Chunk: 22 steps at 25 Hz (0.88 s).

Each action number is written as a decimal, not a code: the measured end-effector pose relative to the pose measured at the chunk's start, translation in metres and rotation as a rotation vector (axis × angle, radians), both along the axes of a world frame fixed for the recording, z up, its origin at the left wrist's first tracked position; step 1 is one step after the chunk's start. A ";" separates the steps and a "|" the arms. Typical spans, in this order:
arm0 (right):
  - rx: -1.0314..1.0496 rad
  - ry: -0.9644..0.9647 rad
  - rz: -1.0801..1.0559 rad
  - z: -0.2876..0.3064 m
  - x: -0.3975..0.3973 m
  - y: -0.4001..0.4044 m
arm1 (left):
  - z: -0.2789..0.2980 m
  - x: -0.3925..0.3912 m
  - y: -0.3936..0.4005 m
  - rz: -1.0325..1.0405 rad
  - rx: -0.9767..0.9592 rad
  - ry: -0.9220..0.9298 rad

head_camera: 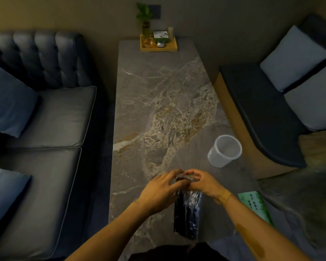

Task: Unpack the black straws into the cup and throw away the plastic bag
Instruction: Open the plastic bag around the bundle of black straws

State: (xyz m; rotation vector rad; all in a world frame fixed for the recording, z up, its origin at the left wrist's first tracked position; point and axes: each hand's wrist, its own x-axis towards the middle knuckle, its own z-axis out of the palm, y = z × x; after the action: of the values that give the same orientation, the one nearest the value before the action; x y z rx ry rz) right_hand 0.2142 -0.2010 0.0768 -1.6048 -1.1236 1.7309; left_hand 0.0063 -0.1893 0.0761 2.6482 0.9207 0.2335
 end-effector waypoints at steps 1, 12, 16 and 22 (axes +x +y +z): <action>-0.007 0.025 0.022 0.002 0.006 -0.001 | 0.002 0.005 -0.001 0.003 0.001 -0.015; -0.037 0.530 0.059 -0.002 0.062 -0.035 | 0.003 0.059 0.008 0.341 -0.232 -0.344; 0.033 0.298 -0.071 -0.006 0.058 -0.030 | 0.002 0.072 0.013 0.531 -0.490 -0.482; 0.080 0.195 -0.211 -0.010 0.051 -0.013 | 0.011 0.085 0.017 0.719 -0.909 -0.752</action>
State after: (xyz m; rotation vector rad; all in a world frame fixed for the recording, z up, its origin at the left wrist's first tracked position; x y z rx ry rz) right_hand 0.2654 -0.2142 0.0672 -1.4172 -0.8853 1.6417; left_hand 0.0916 -0.1727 0.0868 1.1866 1.2393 0.7048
